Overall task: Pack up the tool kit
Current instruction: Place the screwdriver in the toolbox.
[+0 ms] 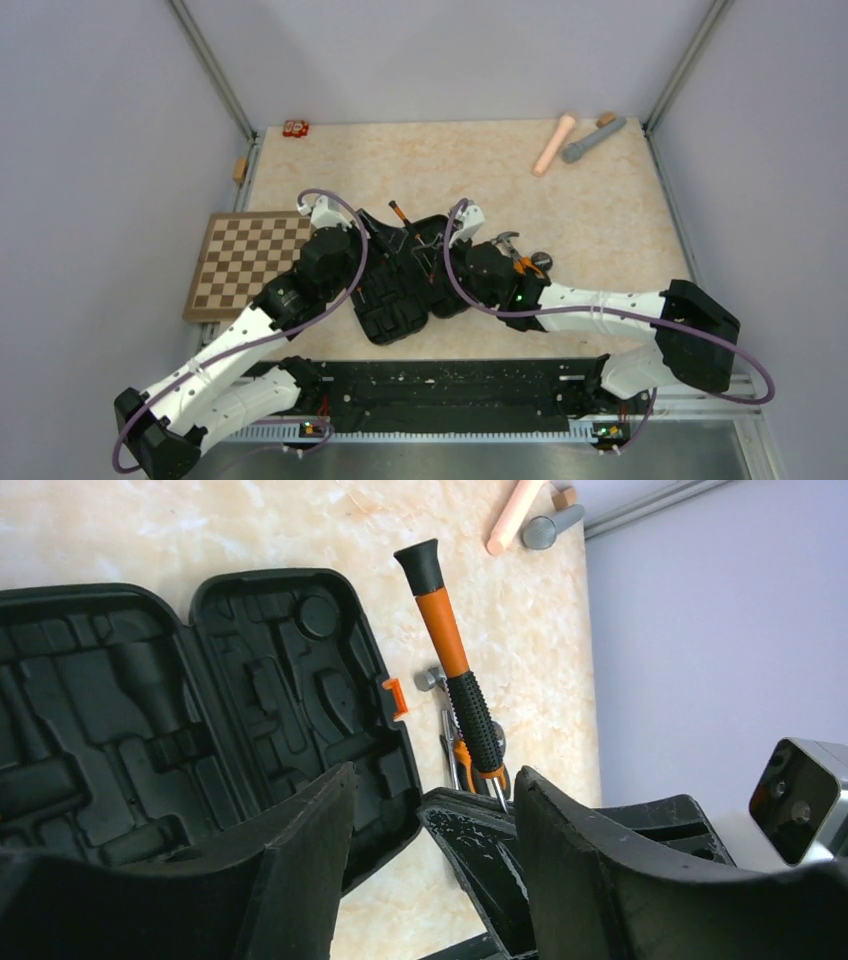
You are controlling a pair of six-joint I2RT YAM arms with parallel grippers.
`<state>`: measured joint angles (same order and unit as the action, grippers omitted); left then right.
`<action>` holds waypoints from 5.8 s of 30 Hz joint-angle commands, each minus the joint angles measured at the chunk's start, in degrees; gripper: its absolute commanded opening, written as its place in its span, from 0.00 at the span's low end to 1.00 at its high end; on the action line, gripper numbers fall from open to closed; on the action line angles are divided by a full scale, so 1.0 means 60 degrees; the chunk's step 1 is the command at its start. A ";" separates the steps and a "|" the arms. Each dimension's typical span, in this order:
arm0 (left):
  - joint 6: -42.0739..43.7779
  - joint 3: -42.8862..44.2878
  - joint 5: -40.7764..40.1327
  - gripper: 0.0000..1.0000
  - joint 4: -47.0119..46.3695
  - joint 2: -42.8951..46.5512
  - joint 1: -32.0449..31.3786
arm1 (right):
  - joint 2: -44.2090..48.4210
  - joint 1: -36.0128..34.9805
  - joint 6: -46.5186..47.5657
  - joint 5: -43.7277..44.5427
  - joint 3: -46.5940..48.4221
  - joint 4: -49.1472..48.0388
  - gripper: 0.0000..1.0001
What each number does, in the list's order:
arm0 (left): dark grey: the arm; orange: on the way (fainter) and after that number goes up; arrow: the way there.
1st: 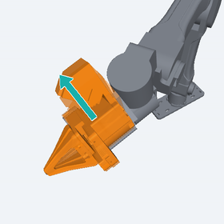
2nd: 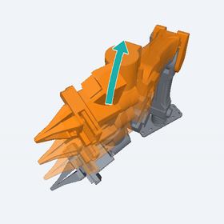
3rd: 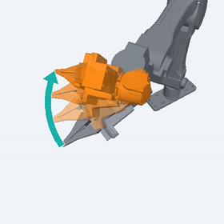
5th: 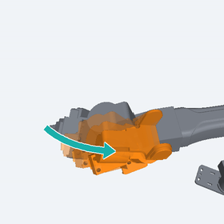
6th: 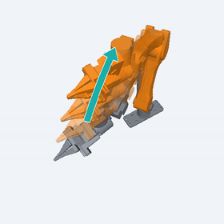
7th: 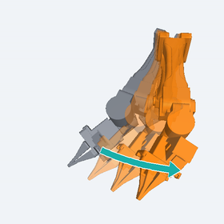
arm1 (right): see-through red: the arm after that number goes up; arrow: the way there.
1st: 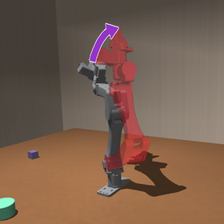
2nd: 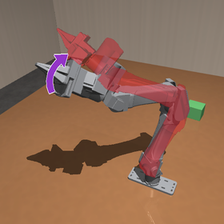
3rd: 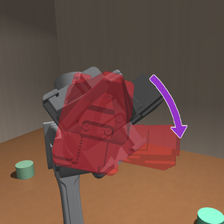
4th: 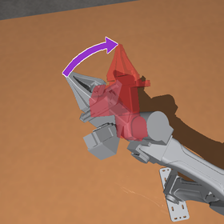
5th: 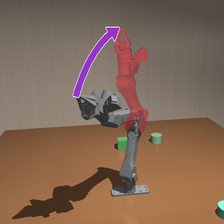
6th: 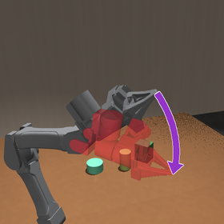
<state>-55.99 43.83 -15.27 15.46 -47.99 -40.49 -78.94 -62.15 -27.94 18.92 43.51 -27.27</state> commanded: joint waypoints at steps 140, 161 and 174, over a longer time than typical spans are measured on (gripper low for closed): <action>0.1691 0.1301 -0.0937 0.00 0.3410 -0.4873 0.2027 | -0.2748 0.4074 0.2220 -0.4104 0.2638 0.5964 0.35; 0.1473 0.1081 -0.0632 0.00 0.3160 -0.5095 0.2207 | -0.2737 0.4087 0.2229 -0.4167 0.2664 0.5956 0.35; 0.1144 0.0807 -0.0750 0.00 0.3035 -0.5244 0.2406 | -0.2786 0.4103 0.2241 -0.4265 0.2704 0.5981 0.35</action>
<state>-48.29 49.06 -18.68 35.73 -79.37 -26.68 -96.07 -38.11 -15.11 -5.98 58.19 9.50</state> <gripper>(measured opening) 0.048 0.349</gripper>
